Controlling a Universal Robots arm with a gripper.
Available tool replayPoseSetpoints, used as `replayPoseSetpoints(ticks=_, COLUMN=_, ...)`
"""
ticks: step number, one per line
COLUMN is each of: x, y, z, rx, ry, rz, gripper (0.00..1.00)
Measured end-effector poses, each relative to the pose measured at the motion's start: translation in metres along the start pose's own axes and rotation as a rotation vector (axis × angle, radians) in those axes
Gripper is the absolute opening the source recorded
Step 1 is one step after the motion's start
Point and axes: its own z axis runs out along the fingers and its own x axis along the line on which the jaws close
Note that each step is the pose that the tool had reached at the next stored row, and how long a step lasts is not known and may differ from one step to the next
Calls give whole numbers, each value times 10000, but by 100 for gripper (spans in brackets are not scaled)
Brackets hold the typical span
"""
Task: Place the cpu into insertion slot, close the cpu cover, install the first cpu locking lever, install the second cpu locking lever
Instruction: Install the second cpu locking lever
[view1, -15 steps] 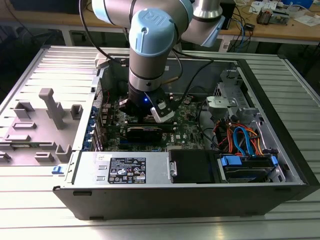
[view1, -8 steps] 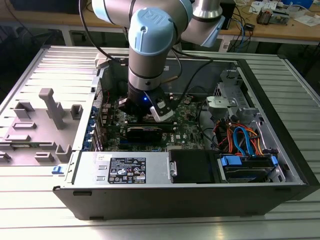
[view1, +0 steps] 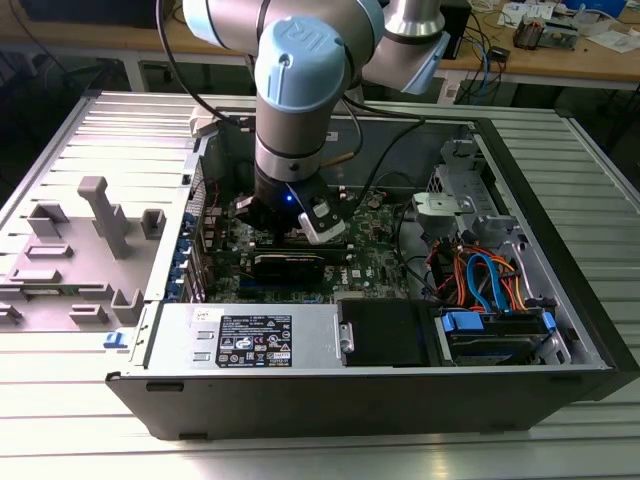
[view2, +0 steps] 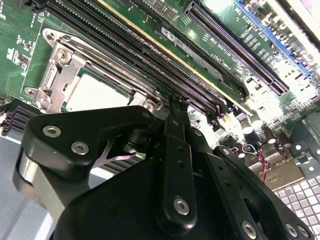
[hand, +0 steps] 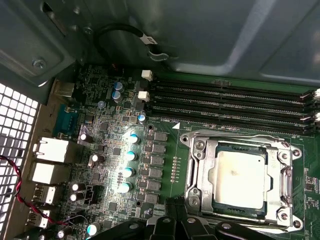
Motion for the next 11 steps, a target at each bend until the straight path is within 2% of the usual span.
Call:
replayPoseSetpoints(ticks=5, x=-1, y=1, z=9, rx=19, ry=2, rz=2, gripper=11)
replayPoseSetpoints(ticks=9, x=0, y=1, z=2, rx=98, ry=12, rz=8, gripper=11)
replayPoseSetpoints(ticks=10, x=0, y=3, z=-1, rx=152, ry=19, rz=13, gripper=11)
replayPoseSetpoints(ticks=11, x=0, y=3, z=-6, rx=170, ry=23, rz=14, gripper=11)
